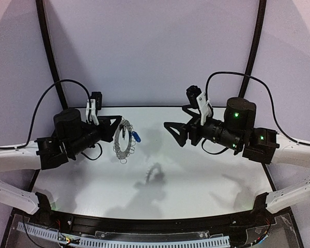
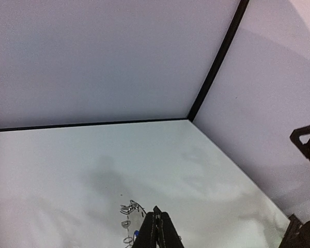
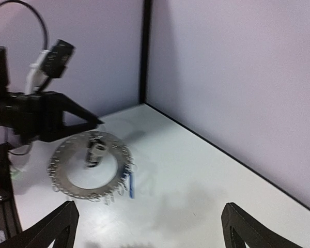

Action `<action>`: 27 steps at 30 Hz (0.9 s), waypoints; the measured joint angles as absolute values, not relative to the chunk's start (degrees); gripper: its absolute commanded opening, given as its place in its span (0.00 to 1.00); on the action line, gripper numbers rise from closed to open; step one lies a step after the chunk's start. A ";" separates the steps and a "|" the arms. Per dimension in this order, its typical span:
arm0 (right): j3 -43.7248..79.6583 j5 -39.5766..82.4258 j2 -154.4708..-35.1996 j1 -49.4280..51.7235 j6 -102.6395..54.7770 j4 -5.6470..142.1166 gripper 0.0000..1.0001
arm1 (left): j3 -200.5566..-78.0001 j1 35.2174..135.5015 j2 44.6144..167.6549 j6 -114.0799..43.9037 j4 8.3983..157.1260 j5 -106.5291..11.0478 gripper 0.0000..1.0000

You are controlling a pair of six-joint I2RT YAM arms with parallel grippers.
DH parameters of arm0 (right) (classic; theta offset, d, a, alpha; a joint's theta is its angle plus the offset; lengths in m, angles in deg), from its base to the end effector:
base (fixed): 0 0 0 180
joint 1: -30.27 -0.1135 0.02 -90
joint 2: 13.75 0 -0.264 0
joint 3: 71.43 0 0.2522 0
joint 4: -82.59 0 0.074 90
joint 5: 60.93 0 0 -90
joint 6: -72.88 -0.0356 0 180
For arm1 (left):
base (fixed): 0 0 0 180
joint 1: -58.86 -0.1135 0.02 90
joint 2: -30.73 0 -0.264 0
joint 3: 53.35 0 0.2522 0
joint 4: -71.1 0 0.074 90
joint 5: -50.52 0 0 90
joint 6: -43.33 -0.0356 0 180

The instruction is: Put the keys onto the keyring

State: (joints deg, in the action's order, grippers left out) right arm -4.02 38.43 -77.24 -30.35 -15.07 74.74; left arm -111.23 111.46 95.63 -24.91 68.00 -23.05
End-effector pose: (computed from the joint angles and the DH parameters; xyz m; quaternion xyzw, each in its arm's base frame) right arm 0.1339 0.2260 0.3595 -0.3313 0.6512 0.2807 0.6224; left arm 0.1697 -0.2054 0.3144 0.0983 0.7233 -0.3250 0.6013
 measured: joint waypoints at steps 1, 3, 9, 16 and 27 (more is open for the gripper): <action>-4.02 39.85 -77.28 -29.78 -15.77 73.26 0.98 | -111.23 111.46 96.00 -26.33 69.71 -22.75 0.01; -4.02 41.67 -77.28 -28.99 -16.87 71.11 0.98 | -111.23 111.46 96.94 -27.51 70.78 -22.70 0.01; -4.52 47.02 -76.69 -27.79 -20.67 65.32 0.98 | -111.21 111.37 108.07 -29.19 69.03 -25.44 0.01; -6.82 50.41 -72.78 -27.57 -23.73 61.67 0.98 | -114.72 111.37 127.70 -26.70 58.74 -36.93 0.30; -7.91 53.53 -69.02 -25.82 -28.65 58.00 0.98 | -119.40 111.37 130.93 -26.09 58.93 -41.54 0.99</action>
State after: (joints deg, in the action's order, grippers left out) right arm -7.91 53.53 -69.02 -25.82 -28.65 58.00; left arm -119.40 111.37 130.93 -26.09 58.93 -41.54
